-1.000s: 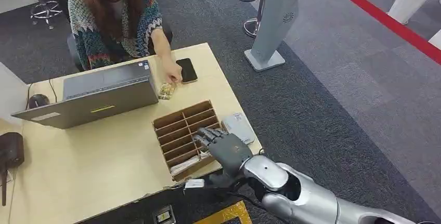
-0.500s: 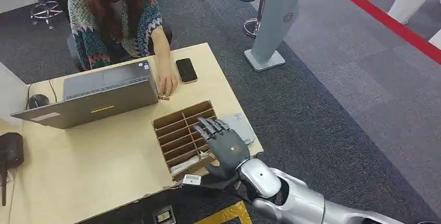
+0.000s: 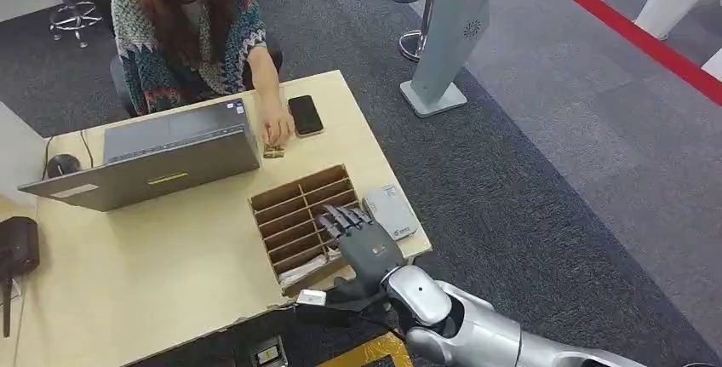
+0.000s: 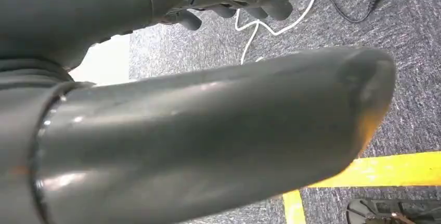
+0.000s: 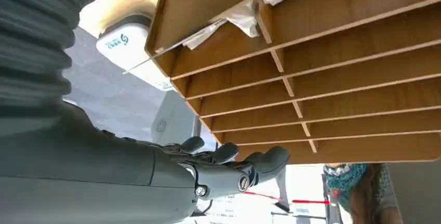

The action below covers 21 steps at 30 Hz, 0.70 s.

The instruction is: Pass the card to the sensor for recognition and then transmit it.

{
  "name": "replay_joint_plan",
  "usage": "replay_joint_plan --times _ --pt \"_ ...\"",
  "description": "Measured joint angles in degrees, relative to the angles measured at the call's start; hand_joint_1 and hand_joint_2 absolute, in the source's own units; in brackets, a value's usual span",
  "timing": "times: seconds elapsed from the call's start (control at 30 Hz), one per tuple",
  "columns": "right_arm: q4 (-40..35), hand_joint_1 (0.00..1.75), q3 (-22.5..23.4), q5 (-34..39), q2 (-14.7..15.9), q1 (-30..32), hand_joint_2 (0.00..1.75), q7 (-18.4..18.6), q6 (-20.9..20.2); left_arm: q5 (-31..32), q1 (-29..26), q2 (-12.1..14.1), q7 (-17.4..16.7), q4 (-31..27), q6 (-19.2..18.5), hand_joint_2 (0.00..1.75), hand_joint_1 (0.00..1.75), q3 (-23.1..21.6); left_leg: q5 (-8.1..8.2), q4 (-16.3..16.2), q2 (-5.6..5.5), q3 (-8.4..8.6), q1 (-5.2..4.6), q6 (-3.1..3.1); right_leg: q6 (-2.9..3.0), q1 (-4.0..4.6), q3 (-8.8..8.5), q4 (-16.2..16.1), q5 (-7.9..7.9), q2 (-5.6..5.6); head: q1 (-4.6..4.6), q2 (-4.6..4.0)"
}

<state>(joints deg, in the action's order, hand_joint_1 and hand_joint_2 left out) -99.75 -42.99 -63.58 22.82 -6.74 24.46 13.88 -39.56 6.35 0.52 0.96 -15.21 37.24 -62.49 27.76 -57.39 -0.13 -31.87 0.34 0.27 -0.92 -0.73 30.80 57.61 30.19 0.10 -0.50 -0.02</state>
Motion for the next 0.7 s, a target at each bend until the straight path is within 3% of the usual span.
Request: replay_joint_plan --times 0.7 --pt "2.5 0.00 1.9 0.3 1.8 0.4 1.75 1.9 2.7 -0.5 0.0 0.0 0.0 0.0 0.0 0.00 0.00 0.0 0.00 0.0 0.01 0.01 -0.01 0.00 0.00 -0.01 0.01 0.0 0.00 0.01 0.00 0.00"
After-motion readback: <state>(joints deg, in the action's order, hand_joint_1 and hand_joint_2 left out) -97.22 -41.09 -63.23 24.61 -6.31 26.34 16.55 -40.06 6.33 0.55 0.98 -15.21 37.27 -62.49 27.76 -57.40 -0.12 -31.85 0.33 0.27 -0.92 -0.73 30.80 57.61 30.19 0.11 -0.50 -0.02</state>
